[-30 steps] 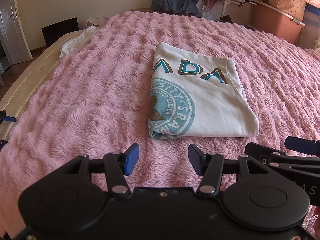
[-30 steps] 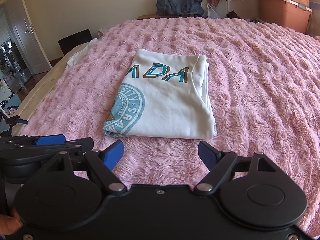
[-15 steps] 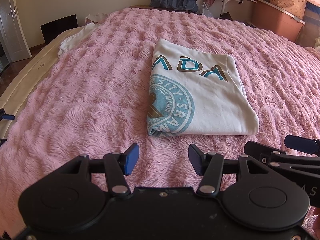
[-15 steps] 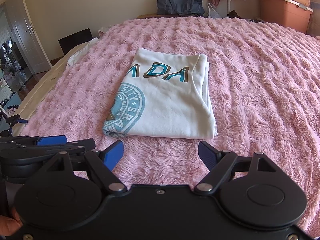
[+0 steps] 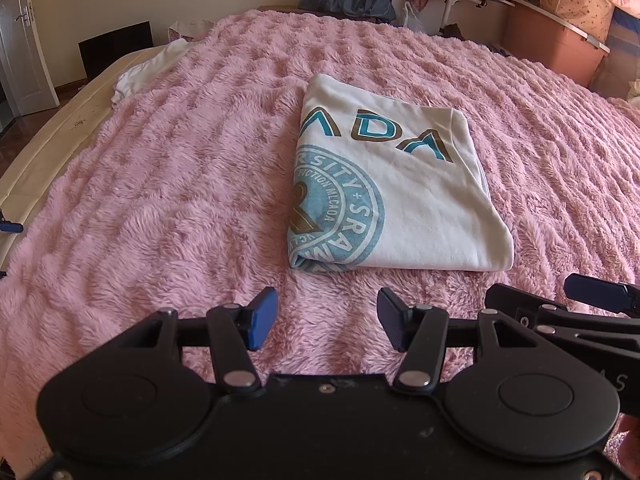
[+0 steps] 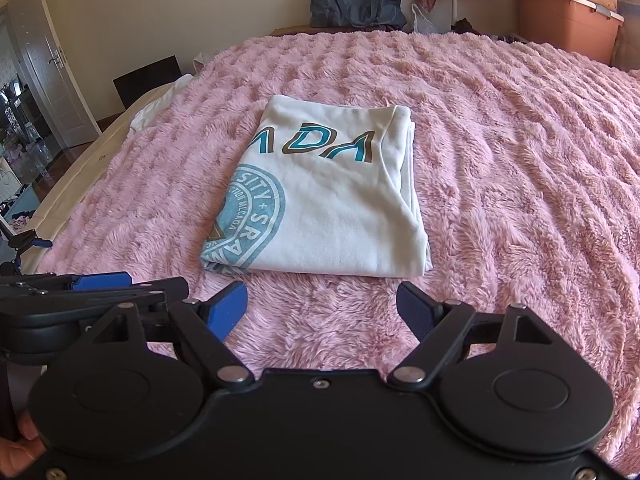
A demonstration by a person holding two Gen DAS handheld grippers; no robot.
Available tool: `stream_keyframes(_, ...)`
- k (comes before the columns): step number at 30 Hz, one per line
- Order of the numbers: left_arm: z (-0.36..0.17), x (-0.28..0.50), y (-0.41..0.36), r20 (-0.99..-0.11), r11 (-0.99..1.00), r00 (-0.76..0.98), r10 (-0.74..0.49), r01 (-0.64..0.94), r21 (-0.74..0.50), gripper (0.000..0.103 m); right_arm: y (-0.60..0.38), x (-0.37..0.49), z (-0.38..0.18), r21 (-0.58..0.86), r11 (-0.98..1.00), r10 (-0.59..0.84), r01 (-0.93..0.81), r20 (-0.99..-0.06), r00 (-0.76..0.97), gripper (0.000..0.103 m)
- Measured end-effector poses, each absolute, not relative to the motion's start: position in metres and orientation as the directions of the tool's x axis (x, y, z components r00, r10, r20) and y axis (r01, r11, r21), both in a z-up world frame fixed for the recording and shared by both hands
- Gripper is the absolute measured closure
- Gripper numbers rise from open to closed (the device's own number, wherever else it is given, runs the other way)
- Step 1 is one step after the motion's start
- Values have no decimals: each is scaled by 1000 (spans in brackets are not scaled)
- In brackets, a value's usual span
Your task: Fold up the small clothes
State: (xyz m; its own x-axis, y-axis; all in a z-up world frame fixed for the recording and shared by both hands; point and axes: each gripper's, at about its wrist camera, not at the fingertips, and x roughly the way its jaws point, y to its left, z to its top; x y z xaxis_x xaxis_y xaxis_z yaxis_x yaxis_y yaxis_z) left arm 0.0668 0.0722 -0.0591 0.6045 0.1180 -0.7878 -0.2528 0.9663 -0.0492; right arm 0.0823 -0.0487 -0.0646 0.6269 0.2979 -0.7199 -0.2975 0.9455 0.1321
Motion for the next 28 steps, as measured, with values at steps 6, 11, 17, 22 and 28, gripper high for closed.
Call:
stream_keyframes(6, -60, 68, 71, -789, 965, 600, 134, -259, -33, 44, -49, 83, -66, 131, 947, 295, -295, -722, 626, 20)
stream_keyframes(11, -60, 68, 71, -787, 965, 602, 136, -261, -33, 43, -50, 84, -67, 129, 948, 291, -292, -723, 626, 20)
stream_keyframes(17, -60, 68, 70, -784, 966, 606, 137, -258, -30, 43, -50, 84, -68, 129, 948, 290, -291, -726, 624, 20)
stream_keyframes(22, -58, 65, 69, -758, 968, 639, 130, -247, -41, 43, -51, 85, -68, 128, 949, 287, -288, -727, 624, 19)
stream_keyframes(28, -57, 66, 69, -765, 967, 630, 134, -251, -38, 43, -52, 84, -69, 129, 950, 286, -286, -727, 624, 19)
